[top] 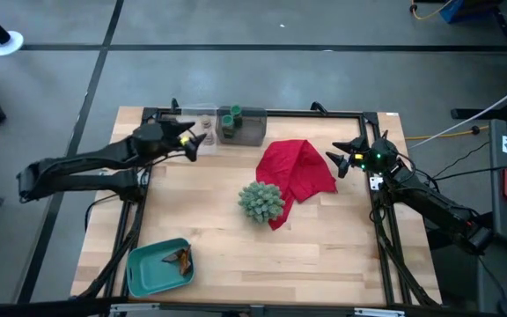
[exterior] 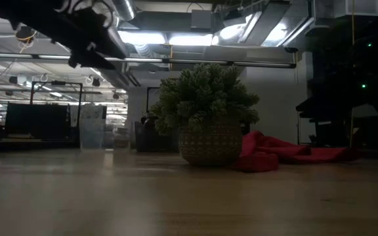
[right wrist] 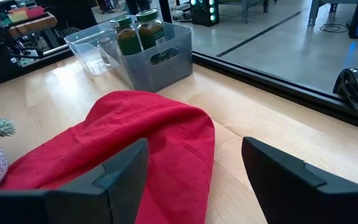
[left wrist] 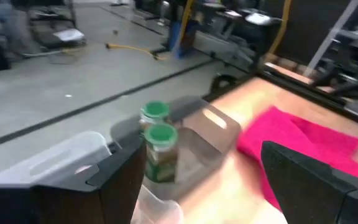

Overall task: Sort spices by type
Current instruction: Return to Home Position

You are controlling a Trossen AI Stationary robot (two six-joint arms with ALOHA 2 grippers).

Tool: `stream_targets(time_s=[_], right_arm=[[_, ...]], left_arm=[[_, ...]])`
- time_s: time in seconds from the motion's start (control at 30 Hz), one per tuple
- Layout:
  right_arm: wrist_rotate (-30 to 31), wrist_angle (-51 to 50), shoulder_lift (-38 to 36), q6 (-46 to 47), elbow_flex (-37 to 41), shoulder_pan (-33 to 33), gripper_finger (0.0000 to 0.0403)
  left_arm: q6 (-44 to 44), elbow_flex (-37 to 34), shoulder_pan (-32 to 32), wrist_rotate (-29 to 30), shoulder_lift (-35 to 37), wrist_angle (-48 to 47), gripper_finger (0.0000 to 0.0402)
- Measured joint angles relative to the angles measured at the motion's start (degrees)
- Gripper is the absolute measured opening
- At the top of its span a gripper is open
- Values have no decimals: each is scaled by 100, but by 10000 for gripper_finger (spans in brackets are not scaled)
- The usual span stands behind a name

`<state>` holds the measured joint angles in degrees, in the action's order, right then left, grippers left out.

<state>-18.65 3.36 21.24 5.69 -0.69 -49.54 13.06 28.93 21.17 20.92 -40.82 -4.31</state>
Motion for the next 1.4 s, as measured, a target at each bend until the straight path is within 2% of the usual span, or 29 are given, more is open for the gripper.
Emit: stream_targets(time_s=[0.13, 0.2, 0.33, 0.5, 0.6, 0.97, 1.3, 1.4], right_arm=[[0, 0, -1, 0, -1, 1, 257], [0, 0, -1, 0, 0, 0, 257], [2, 0, 0, 0, -2, 0, 257], [0, 0, 0, 0, 0, 0, 257], [0, 0, -1, 0, 0, 1, 257], [0, 0, 2, 0, 0, 0, 257], [0, 0, -1, 0, 0, 1, 257], [0, 0, -1, -2, 0, 2, 257]], left_arm=[[43, 0, -146, -392, 493, -586, 300], [-200, -11, -217, -611, 660, -776, 300], [-432, -217, -287, -1045, 930, -411, 300], [-586, -840, -293, -1729, 1405, 458, 300], [-577, -1216, -291, -1756, 1797, 805, 300], [-110, -2035, -287, -1754, 3287, 795, 300], [208, -2811, -287, -1756, 3837, 913, 300], [253, -2837, -293, -1794, 3897, 880, 300]])
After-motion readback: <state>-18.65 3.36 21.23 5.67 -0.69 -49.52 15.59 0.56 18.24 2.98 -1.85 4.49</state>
